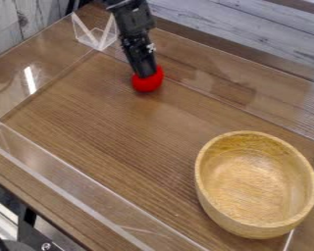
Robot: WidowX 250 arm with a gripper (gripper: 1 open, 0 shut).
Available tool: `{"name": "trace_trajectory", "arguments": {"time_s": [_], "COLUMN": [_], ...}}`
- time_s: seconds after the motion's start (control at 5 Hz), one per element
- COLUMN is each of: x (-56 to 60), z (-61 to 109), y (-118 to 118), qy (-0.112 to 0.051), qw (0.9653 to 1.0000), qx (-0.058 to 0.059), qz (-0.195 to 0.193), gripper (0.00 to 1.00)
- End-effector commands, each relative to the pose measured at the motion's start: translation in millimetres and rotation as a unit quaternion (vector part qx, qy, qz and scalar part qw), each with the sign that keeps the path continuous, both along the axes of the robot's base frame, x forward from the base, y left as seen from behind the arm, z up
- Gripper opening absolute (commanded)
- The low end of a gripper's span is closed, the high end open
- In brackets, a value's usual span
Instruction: Move the red object to the right side of the table
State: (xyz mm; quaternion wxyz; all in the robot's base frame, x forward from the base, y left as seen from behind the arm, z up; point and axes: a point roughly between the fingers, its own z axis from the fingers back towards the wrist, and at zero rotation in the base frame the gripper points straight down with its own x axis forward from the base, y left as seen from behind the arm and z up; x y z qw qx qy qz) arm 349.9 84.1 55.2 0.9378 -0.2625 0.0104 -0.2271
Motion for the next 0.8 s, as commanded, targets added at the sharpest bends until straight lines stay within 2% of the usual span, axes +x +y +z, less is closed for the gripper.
{"name": "trace_trajectory", "arguments": {"time_s": [0.0, 0.2, 0.4, 0.6], "x": [21.9, 23.7, 23.5, 21.1], "z": [65.9, 74.2, 61.5, 59.1], "y": [-4, -29, -54, -60], "qy": [-0.064, -0.066, -0.068, -0.07], "qw": [0.9974, 0.9956, 0.9949, 0.9951], "qx": [0.024, 0.024, 0.031, 0.036], "qz": [-0.023, -0.061, -0.067, -0.06], "gripper": [0.0, 0.0, 0.0, 0.0]}}
